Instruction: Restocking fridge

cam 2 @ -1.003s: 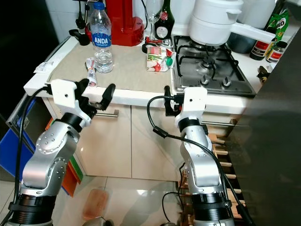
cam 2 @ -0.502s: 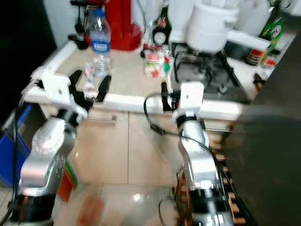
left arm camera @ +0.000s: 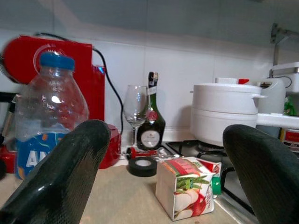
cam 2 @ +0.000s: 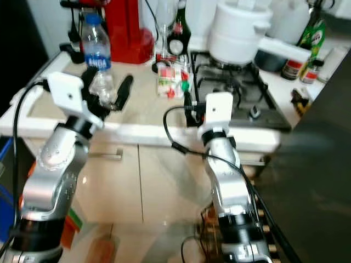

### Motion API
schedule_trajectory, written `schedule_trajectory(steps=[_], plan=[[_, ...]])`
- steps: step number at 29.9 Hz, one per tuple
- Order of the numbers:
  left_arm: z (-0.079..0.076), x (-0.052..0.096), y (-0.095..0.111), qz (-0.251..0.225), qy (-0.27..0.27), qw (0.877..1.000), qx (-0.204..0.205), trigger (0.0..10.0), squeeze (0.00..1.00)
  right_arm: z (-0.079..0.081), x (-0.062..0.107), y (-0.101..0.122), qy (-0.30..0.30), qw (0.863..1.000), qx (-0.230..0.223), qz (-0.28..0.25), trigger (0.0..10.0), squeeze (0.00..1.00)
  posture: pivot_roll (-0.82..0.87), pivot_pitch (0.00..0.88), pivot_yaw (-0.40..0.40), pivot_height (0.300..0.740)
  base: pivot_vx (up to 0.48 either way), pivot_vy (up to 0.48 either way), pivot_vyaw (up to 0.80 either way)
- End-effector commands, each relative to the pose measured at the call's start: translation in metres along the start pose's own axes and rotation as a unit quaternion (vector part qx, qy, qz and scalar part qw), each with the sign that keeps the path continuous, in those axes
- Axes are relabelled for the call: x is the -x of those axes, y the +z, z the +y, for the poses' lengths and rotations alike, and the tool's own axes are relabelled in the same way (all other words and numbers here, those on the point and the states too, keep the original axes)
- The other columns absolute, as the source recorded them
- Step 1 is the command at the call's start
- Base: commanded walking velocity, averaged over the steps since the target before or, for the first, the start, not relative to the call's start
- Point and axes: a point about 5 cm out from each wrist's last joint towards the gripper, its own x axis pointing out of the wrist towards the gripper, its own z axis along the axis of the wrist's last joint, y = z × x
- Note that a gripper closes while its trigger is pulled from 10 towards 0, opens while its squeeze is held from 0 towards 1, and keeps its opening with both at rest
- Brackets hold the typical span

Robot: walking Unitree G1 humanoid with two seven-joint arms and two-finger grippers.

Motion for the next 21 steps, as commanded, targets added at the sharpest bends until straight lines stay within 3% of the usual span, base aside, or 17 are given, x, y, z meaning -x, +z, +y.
schedule_trajectory(steps=[1, 7, 17, 20, 21], plan=[[0.006, 0.002, -0.001, 0.005, 0.01, 1.0, -0.006, 10.0, 0.0, 0.009, -0.003, 0.002, 0.013, 1.0, -0.008, -0.006, 10.0, 0.0, 0.12, 0.0, -0.062, 0.74, 0.33, 0.349, 0.0], [0.008, 0.003, -0.001, 0.006, 0.017, 1.0, -0.013, 10.0, 0.0, 0.01, -0.003, 0.0, 0.016, 1.0, -0.008, -0.004, 10.0, 0.0, 0.12, 0.0, -0.065, 0.74, 0.321, 0.286, 0.0], [0.011, -0.001, 0.017, -0.026, 0.031, 0.999, -0.033, 10.0, 0.0, 0.012, -0.002, -0.002, 0.023, 1.0, -0.009, -0.003, 10.0, 0.0, 0.13, 0.0, -0.072, 0.74, 0.0, 0.0, 0.0], [0.016, -0.011, 0.034, -0.041, 0.038, 0.998, -0.038, 10.0, 0.0, 0.012, -0.002, 0.0, 0.023, 1.0, -0.008, -0.004, 10.0, 0.0, 0.12, 0.0, -0.077, 0.74, 0.0, 0.0, 0.0], [0.022, -0.022, 0.049, -0.056, 0.03, 0.996, -0.054, 10.0, 0.0, 0.012, -0.002, 0.001, 0.024, 1.0, -0.008, -0.005, 10.0, 0.0, 0.13, 0.0, -0.077, 0.74, 0.0, 0.0, 0.0]])
